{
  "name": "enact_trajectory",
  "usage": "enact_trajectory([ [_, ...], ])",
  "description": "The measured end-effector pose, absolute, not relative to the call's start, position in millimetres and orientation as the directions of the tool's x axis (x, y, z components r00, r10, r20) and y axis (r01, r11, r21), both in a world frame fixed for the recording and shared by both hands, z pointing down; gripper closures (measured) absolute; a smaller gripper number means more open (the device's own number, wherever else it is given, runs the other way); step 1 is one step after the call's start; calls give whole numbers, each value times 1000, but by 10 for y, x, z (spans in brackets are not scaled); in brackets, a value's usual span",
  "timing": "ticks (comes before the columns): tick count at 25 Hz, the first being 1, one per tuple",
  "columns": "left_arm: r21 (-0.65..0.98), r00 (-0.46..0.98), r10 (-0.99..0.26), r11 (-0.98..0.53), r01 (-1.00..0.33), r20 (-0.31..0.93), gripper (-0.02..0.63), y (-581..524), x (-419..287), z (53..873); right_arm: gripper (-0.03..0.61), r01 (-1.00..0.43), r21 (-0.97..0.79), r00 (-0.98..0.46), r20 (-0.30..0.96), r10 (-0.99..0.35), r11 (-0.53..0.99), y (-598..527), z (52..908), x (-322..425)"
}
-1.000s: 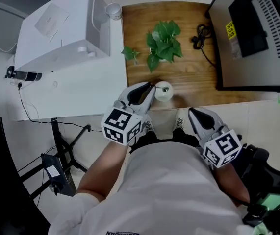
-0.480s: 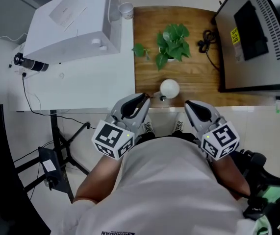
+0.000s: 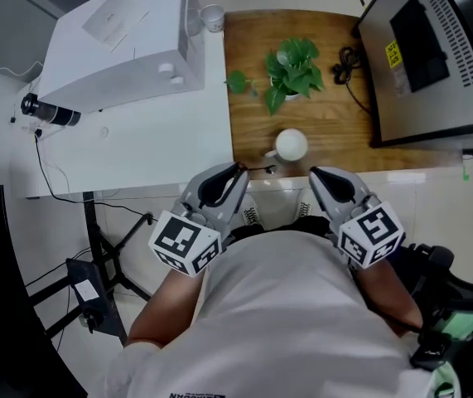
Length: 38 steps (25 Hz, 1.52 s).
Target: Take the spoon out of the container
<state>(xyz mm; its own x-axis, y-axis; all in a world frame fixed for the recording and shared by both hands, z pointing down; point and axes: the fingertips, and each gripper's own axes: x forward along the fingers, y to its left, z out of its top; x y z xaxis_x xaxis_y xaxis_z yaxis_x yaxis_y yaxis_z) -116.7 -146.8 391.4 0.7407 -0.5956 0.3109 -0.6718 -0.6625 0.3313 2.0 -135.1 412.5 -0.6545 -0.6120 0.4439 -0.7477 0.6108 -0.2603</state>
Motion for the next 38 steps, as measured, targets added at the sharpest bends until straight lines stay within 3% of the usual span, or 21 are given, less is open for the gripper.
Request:
enact_trajectory([
  [15, 303, 804, -525, -746, -593, 280, 561, -1180, -1226, 3831, 571, -810, -233, -583, 421, -695, 538, -926, 4031, 25],
  [38, 283, 707, -642, -648, -707, 296, 561, 352, -140, 3843, 571, -717, -265, -696, 314, -646, 644, 423, 3848, 1112],
])
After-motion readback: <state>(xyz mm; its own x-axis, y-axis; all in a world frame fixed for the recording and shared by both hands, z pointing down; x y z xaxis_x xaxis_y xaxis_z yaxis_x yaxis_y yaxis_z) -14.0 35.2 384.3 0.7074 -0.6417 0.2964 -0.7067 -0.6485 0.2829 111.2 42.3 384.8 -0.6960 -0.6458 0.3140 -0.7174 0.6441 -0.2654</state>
